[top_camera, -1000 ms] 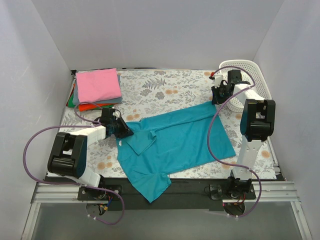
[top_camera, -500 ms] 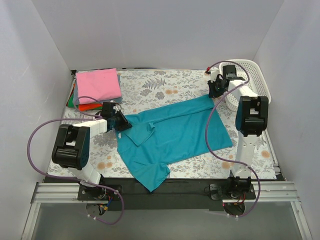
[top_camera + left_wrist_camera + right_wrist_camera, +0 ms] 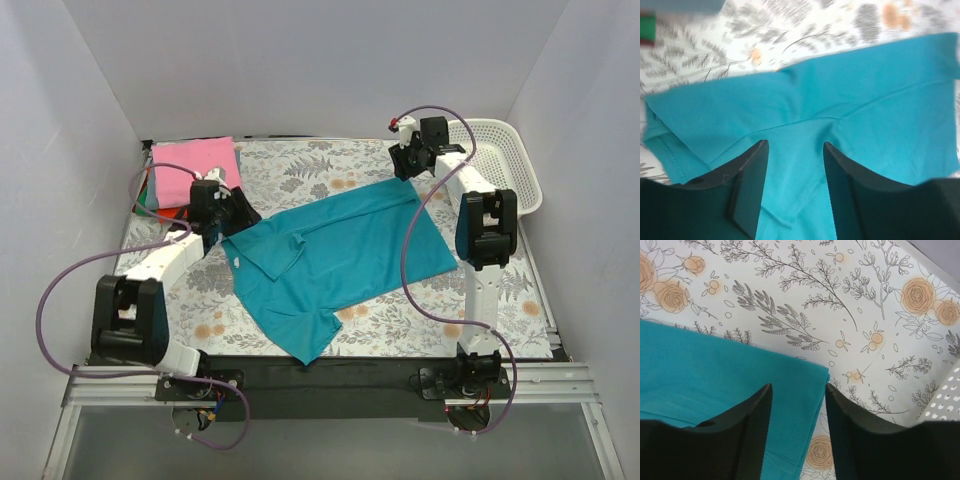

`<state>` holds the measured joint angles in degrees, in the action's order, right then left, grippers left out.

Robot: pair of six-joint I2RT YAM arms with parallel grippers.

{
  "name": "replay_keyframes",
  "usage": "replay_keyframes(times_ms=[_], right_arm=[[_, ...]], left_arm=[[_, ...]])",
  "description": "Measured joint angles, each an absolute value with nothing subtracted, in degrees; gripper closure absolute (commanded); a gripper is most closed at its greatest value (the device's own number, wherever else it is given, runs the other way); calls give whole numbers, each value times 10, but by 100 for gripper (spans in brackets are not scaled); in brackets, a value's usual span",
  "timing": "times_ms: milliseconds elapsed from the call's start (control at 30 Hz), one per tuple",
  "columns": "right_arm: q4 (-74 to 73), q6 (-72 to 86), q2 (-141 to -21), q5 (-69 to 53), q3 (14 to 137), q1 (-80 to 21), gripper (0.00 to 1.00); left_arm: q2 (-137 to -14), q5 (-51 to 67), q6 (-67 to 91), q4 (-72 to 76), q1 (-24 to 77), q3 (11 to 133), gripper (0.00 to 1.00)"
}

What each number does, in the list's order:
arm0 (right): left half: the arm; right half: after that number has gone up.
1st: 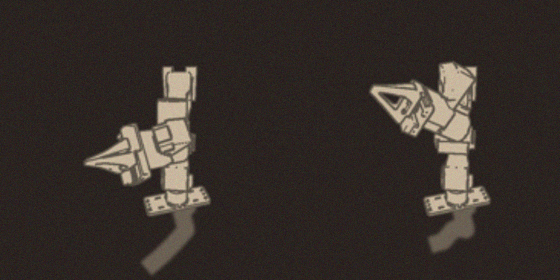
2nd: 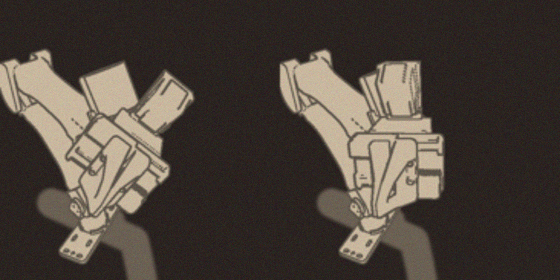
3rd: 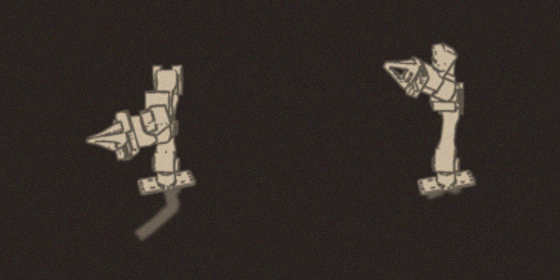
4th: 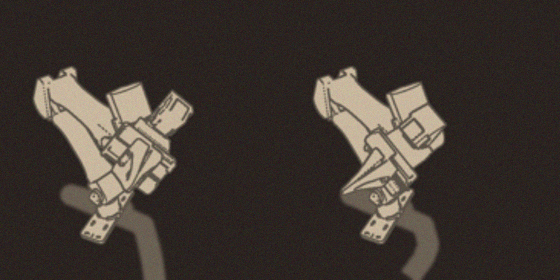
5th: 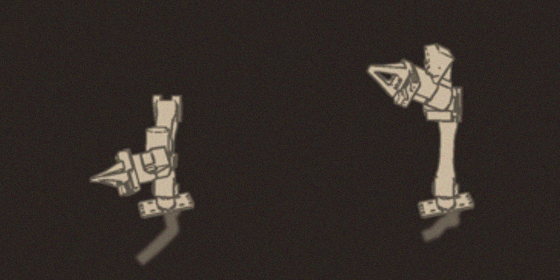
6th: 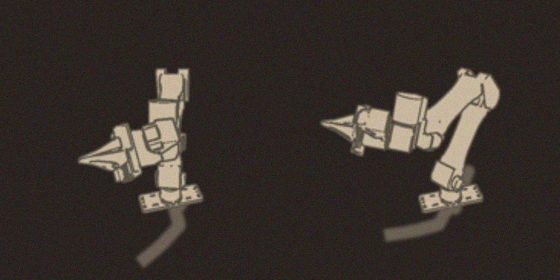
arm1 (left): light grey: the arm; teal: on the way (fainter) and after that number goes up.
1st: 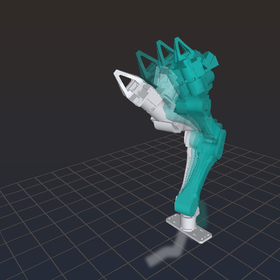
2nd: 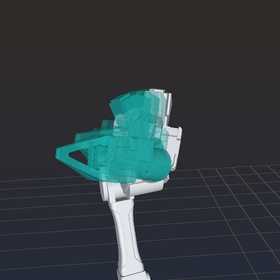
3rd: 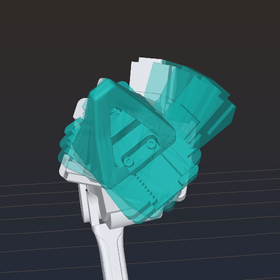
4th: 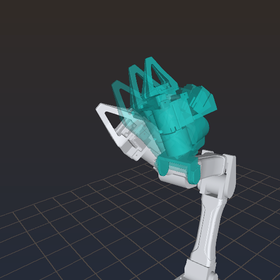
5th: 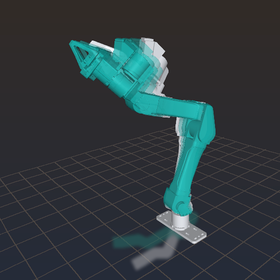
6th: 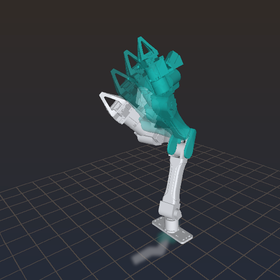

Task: Fold and stack the t-shirts
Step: Fold the tshirt

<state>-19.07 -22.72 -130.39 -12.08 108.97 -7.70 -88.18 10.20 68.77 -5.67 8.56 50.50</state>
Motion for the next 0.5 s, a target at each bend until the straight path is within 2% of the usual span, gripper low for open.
replay_keyframes(times_ms=[33,133,300,500], right_arm=[[-190,-229,-1301,-121,1087,-79,36],[-190,-245,-1268,-126,1051,-80,27],[-218,-301,-1159,-184,960,-77,24],[-280,-415,-999,-318,827,-75,22]], left_arm=[[-854,106,675,-60,86,507,50],[-795,141,621,-79,84,529,47],[-736,222,512,-113,112,548,46],[-642,315,377,-126,282,481,47]])
